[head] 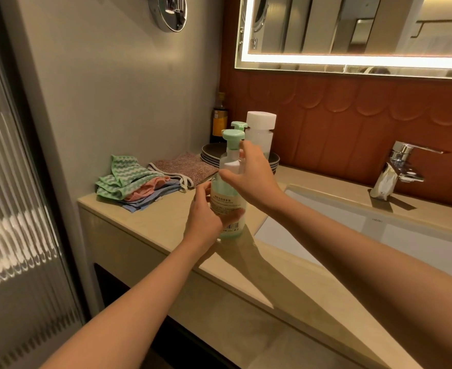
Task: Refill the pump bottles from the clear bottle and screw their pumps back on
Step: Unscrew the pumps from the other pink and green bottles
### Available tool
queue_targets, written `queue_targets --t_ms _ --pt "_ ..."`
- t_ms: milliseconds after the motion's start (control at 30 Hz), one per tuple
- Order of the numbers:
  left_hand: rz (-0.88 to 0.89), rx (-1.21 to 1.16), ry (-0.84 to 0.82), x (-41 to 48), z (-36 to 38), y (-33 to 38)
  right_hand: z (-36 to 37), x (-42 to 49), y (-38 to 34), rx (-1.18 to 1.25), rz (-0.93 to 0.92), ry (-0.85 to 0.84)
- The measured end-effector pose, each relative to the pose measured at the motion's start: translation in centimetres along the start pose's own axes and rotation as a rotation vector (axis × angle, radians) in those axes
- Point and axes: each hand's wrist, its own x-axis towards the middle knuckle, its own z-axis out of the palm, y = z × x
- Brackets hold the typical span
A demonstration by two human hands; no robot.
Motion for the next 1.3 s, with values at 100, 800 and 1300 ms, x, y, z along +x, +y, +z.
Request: queue_targets --t_ms 100,800,1300 --pt "0.003 -0.025 -0.011 -0.01 0.02 0.00 0.16 -0.13 -0.16 0.082 0.018 -0.055" --pt "-0.047 -0.007 0.016 0.14 0.12 -0.10 0.41 0.37 -0.10 -0.071 0.124 0.085" --pt "-0.021 0.010 0.009 0.16 0.09 -0.09 -0.30 0.12 -0.28 0.033 0.109 0.008"
